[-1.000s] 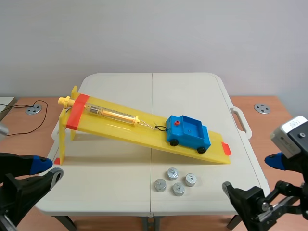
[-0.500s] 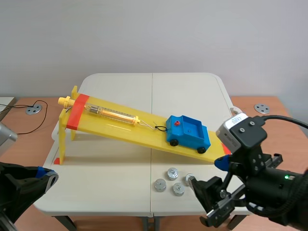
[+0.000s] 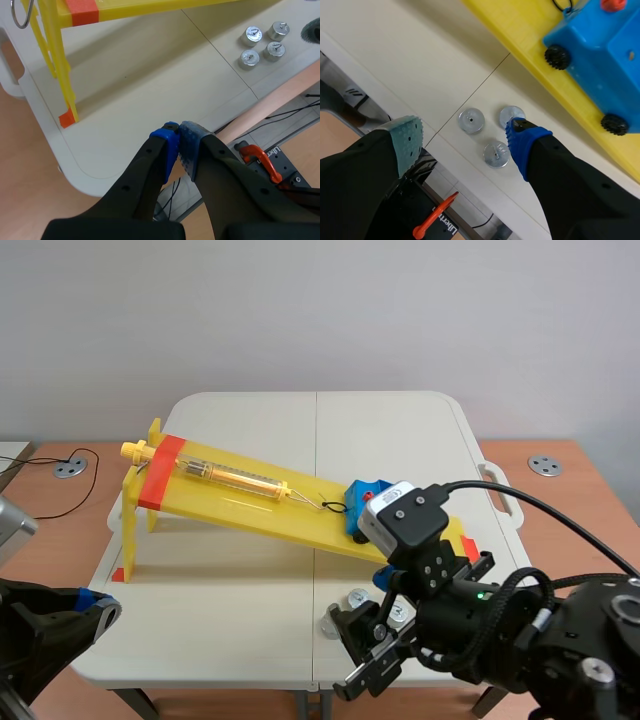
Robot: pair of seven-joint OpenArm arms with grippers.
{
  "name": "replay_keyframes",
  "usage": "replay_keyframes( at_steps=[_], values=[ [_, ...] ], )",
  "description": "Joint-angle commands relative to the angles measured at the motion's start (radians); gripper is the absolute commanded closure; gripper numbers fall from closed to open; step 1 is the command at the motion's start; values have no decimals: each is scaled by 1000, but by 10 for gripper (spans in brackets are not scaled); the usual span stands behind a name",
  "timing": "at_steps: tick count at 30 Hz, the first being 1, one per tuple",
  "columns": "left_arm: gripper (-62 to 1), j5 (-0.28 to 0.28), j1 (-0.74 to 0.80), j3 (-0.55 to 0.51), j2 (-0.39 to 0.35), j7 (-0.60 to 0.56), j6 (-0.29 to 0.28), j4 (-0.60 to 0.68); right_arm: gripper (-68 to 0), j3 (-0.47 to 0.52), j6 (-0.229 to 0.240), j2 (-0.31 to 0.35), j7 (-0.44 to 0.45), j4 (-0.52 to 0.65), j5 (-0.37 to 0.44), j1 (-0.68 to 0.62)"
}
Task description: Place the four metal weights on the blue cart on the ramp.
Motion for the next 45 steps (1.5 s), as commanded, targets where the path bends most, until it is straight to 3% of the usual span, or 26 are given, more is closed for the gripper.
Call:
replay_keyframes(
  at_steps=[1, 8, 23, 31, 45],
  values=[
    [-31, -74, -3, -19, 14, -100, -25, 73, -348, 5, 6, -12, 124, 31, -14, 66],
    [-31, -74, -3, -19, 13, -100, -25, 73, -339, -53, -57, -51, 154, -40, -119, 118],
    [-31, -74, -3, -19, 13, -100, -25, 73, -331, -132, -127, -103, 211, -198, -194, 197],
    [-31, -74, -3, -19, 13, -100, -25, 73, -307, -159, -150, -129, 235, -265, -231, 233],
    [-31, -74, -3, -19, 13, -100, -25, 73, -291, -177, -150, -130, 297, -349, -231, 266]
  ],
)
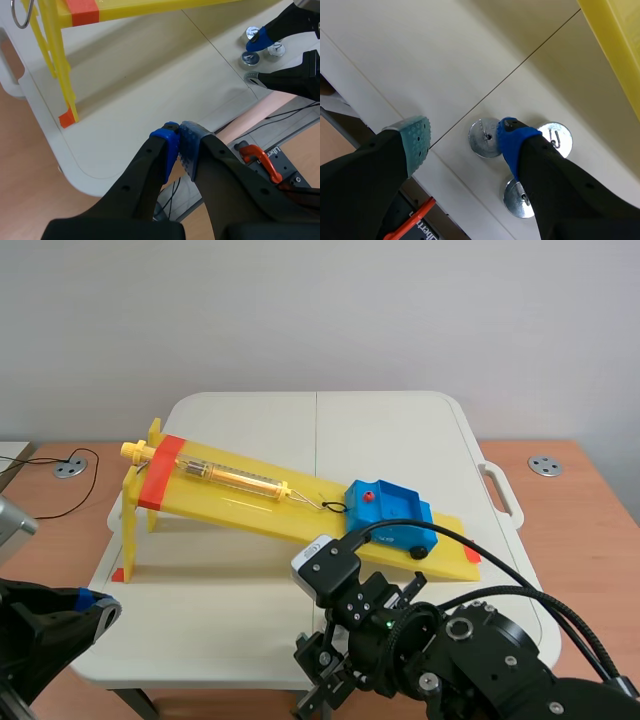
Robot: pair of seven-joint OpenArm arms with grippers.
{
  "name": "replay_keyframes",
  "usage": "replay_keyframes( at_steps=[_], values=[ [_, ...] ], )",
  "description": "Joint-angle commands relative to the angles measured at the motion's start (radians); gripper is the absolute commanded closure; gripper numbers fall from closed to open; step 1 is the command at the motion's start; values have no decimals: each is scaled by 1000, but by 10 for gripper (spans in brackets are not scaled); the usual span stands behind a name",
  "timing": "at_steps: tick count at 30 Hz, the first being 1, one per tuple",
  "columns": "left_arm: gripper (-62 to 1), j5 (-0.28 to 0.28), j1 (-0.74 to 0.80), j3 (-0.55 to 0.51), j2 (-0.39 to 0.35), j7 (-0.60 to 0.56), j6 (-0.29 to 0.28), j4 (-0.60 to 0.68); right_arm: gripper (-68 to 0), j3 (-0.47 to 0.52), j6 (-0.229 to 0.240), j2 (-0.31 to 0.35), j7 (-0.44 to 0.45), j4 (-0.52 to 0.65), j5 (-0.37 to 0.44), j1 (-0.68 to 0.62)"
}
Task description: Place the four metal weights on the blue cart on the ramp.
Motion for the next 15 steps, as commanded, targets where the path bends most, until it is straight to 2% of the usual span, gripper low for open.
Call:
replay_keyframes(
  at_steps=[1, 7, 12, 15],
  values=[
    [-31, -74, -3, -19, 13, -100, -25, 73, -272, -18, -33, -20, 142, 35, 22, 86],
    [-31, -74, -3, -19, 13, -100, -25, 73, -237, -18, -33, -19, 141, 14, 22, 90],
    [-31, -74, -3, -19, 13, -100, -25, 73, -124, -18, -33, -17, 114, 5, 22, 89],
    [-31, -74, -3, -19, 13, -100, -25, 73, -7, -18, -33, -11, 105, 5, 22, 89]
  ],
)
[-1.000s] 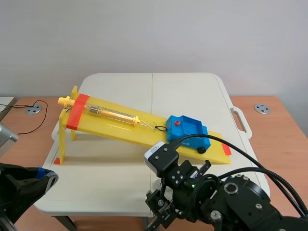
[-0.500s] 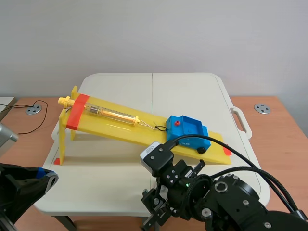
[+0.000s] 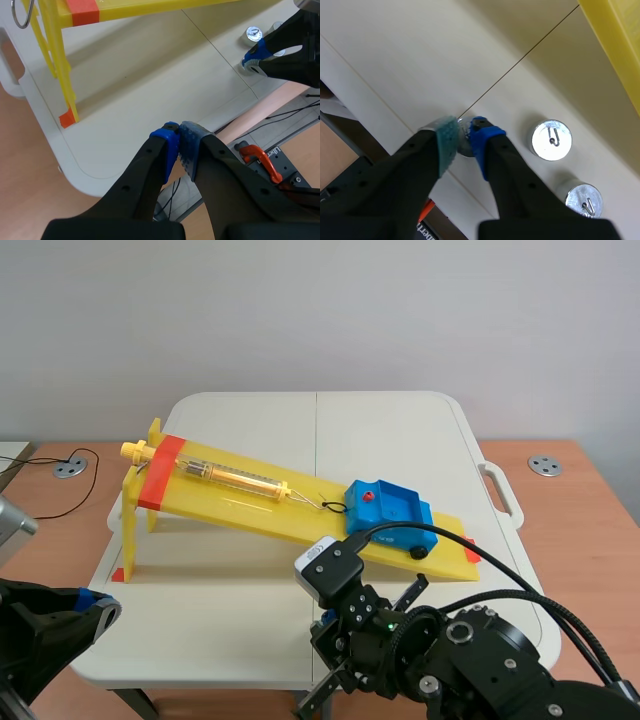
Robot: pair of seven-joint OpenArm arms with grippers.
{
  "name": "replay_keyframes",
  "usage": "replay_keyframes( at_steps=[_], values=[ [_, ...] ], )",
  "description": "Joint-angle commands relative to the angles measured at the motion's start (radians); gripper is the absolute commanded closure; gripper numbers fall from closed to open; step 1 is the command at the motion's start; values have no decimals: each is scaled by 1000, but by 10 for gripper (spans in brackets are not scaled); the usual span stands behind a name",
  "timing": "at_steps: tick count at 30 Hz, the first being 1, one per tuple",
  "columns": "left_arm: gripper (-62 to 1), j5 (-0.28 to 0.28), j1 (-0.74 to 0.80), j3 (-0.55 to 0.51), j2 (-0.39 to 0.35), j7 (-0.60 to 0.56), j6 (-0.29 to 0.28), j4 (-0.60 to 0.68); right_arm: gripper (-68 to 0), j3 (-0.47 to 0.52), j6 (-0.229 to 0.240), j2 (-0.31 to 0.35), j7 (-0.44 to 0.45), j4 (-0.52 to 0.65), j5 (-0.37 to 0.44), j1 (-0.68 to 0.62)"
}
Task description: Place the four metal weights on the blue cart on the ramp.
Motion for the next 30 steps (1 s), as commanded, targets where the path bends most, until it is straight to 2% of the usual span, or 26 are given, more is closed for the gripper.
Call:
replay_keyframes(
  at_steps=[1, 5, 8, 16, 22, 30],
  values=[
    [-31, -74, -3, -19, 13, -99, -25, 73, -8, -18, -26, -11, 92, 18, 22, 87],
    [-31, -74, -3, -19, 13, -97, -25, 73, -6, -10, -25, -9, 97, 21, 35, 87],
    [-31, -74, -3, -19, 13, -96, -25, 73, -6, -8, -25, 11, 72, 48, 96, 83],
    [-31, -74, -3, -19, 13, -96, -25, 73, -6, 14, -26, 114, 29, 288, 143, -18],
    [-31, -74, -3, -19, 13, -96, -25, 73, -6, 117, -25, 153, -14, 439, 243, -118],
    [-31, -74, -3, -19, 13, -96, -25, 73, -6, 306, -23, 154, -92, 609, 428, -197]
  ],
)
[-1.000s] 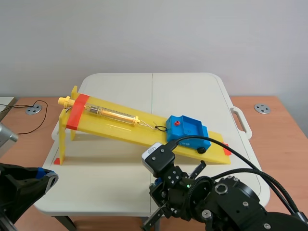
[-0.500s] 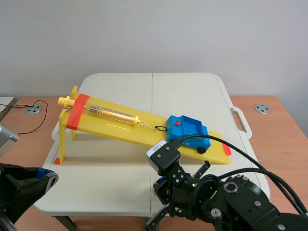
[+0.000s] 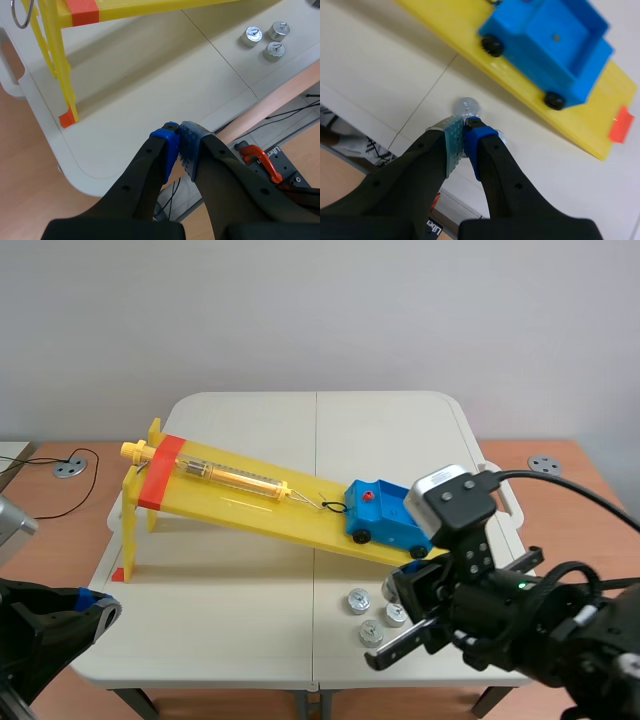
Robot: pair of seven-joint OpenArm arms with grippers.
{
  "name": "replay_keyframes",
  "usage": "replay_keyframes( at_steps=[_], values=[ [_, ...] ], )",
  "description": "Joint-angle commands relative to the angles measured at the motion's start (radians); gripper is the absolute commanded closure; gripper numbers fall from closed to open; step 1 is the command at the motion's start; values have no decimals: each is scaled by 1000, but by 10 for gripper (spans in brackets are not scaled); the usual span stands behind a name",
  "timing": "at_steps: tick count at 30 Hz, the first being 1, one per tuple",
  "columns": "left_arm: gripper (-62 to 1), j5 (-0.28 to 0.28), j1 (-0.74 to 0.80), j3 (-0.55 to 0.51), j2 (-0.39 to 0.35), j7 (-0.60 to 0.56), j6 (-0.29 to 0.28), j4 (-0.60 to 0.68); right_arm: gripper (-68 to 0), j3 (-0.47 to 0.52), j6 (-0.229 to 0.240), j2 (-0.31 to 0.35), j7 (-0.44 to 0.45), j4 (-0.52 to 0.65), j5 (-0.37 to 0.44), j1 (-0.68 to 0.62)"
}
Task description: Place the four metal weights on the blue cart on the ramp.
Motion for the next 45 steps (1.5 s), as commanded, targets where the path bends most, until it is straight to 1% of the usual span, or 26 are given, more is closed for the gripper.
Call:
replay_keyframes(
  at_steps=[1, 5, 8, 12, 15, 19, 22, 26, 33, 36, 41, 45],
  values=[
    [-31, -74, -3, -19, 13, -96, -25, 73, -6, 57, -19, 18, 88, 127, 118, 45],
    [-31, -74, -3, -19, 13, -96, -25, 73, -6, 148, -19, 10, 82, 175, 187, 47],
    [-31, -74, -3, -19, 13, -96, -25, 73, -6, 213, -20, -10, 82, 182, 229, 61],
    [-31, -74, -3, -19, 13, -96, -25, 73, -6, 259, -23, -49, 79, 174, 243, 103],
    [-31, -74, -3, -19, 13, -96, -25, 73, -6, 257, -22, -73, 73, 139, 263, 155],
    [-31, -74, -3, -19, 13, -96, -25, 73, -6, 256, -21, -111, 67, 57, 290, 222],
    [-31, -74, -3, -19, 13, -96, -25, 73, -6, 256, -14, -138, 67, 1, 293, 267],
    [-31, -74, -3, -19, 13, -96, -25, 73, -6, 253, 32, -168, 67, -72, 307, 330],
    [-32, -74, -3, -19, 13, -96, -25, 73, -6, 230, 40, -220, 68, -209, 306, 428],
    [-31, -74, -3, -19, 13, -96, -25, 73, -6, 221, 54, -236, 68, -262, 304, 465],
    [-31, -74, -3, -19, 13, -95, -25, 73, -6, 221, 53, -256, 82, -323, 279, 502],
    [-31, -74, -3, -19, 13, -95, -25, 73, -6, 217, 53, -257, 110, -361, 262, 527]
  ],
)
